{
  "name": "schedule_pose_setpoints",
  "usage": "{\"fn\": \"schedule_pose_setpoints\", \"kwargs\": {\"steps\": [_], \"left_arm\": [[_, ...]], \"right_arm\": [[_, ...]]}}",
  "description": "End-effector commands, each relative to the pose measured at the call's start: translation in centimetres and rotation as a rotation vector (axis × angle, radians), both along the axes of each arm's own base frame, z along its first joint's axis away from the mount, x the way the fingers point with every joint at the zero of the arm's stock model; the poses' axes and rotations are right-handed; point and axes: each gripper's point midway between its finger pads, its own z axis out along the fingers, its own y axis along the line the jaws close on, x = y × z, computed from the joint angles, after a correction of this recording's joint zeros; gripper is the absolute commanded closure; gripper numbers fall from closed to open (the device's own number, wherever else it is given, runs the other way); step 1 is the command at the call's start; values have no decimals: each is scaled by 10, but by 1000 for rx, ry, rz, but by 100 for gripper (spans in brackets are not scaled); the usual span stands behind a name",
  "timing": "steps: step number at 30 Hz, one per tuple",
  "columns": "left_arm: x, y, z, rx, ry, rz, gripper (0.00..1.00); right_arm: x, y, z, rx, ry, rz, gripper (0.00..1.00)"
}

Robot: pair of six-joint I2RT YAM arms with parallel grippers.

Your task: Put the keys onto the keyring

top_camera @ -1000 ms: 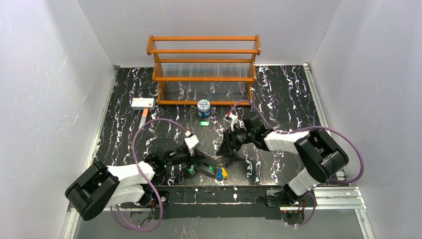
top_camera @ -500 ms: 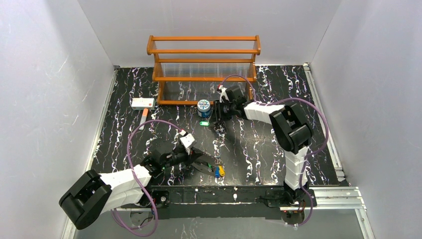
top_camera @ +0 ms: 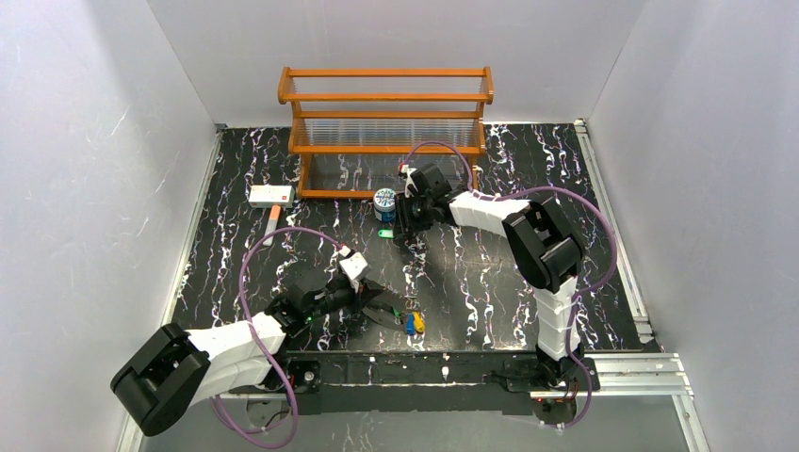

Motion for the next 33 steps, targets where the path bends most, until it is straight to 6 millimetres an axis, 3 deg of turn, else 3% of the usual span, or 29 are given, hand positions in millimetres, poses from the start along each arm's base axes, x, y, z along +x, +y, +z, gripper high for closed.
{"fn": "schedule_pose_setpoints", "kwargs": {"steps": [1, 8, 18, 25, 28, 33], "left_arm": [[1, -1, 4, -11, -12, 4, 100], [1, -1, 5, -15, -8, 7, 100], [0, -2, 5, -20, -3, 3, 100], [0, -1, 5, -21, -4, 3, 100], [0, -2, 6, -21, -4, 3, 100], [1, -1, 6, -21, -5, 7, 100]], "right_arm": [[10, 5, 11, -12, -50, -1, 56], [12, 8, 6, -45, -74, 6, 58], [12, 23, 15, -13, -98, 45, 58], [18, 21, 13, -50, -114, 15, 61], [21, 19, 12, -67, -131, 8, 69], [21, 21, 17, -64, -145, 23, 95]]}}
